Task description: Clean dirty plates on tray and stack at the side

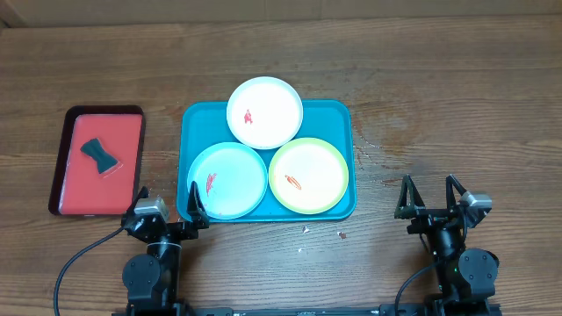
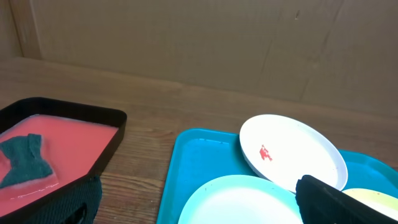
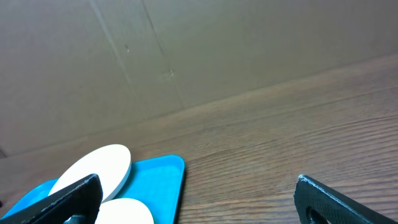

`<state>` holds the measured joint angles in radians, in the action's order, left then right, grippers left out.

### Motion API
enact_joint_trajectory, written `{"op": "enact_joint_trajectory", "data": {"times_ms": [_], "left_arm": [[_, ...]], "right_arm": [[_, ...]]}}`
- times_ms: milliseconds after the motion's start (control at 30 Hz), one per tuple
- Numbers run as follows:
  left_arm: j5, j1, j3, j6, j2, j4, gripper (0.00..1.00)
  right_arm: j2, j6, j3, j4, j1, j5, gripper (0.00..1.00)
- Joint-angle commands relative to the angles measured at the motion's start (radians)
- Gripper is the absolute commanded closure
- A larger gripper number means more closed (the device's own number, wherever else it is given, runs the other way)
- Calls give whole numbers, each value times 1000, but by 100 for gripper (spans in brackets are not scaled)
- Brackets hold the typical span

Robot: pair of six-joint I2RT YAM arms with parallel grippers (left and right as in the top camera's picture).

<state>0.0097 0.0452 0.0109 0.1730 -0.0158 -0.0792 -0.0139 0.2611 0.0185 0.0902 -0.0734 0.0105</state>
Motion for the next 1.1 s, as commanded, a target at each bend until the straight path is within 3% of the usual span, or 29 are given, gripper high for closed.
{"op": "enact_joint_trajectory", "data": {"times_ms": [0,800,1067], "left_arm": [[-13,-6,-6,-23,10,2,0],[-13,-6,-6,-23,10,3,0],[172,-6,-6,149,10,120,0]], "right_arm": [[11,-3,-10,-6,-6,-9,0],[11,-3,-10,-6,-6,-9,0],[11,-3,-10,-6,-6,-9,0]]}}
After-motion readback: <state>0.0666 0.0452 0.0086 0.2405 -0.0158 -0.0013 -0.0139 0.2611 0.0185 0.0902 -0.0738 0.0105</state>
